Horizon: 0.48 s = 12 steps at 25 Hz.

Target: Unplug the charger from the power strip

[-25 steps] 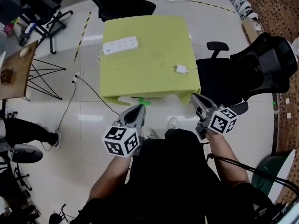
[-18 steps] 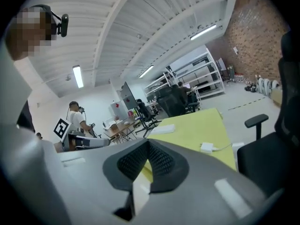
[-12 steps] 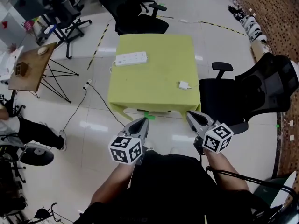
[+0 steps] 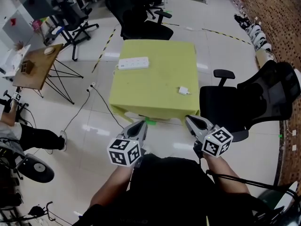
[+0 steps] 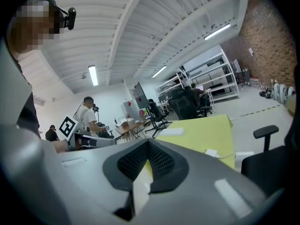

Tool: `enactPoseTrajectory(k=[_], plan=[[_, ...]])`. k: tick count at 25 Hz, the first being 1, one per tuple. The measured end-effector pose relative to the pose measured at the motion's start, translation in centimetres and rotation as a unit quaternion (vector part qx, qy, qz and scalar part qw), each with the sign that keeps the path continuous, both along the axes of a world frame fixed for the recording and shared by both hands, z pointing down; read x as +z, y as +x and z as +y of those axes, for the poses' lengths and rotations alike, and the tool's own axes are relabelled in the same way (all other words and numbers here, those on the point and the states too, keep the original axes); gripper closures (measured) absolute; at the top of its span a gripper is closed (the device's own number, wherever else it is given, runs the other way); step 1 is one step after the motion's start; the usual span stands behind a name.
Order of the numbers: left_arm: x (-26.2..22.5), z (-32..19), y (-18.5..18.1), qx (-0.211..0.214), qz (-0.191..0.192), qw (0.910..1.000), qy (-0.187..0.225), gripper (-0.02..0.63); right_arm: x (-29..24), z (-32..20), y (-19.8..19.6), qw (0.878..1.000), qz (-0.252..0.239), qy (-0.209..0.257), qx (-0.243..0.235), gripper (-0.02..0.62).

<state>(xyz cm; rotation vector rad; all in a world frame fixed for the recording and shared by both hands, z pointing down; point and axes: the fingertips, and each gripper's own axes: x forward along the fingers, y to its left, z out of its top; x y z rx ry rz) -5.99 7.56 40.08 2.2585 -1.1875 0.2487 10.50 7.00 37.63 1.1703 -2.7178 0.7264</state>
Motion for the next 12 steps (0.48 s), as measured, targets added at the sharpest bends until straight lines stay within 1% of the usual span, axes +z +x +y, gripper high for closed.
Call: enactPoseTrajectory(k=[5, 12], plan=[[-0.48, -0.17, -0.10, -0.010, -0.001, 0.9999, 0.004, 0.598, 0.27, -0.10, 0.27, 1.000, -0.003, -0.006, -0.001, 0.594], [-0.52, -0.49, 0.19, -0.012, -0.003, 0.9999, 0.002, 0.598, 0.63, -0.21, 0.40, 1.000, -0.008, -0.011, -0.002, 0.594]])
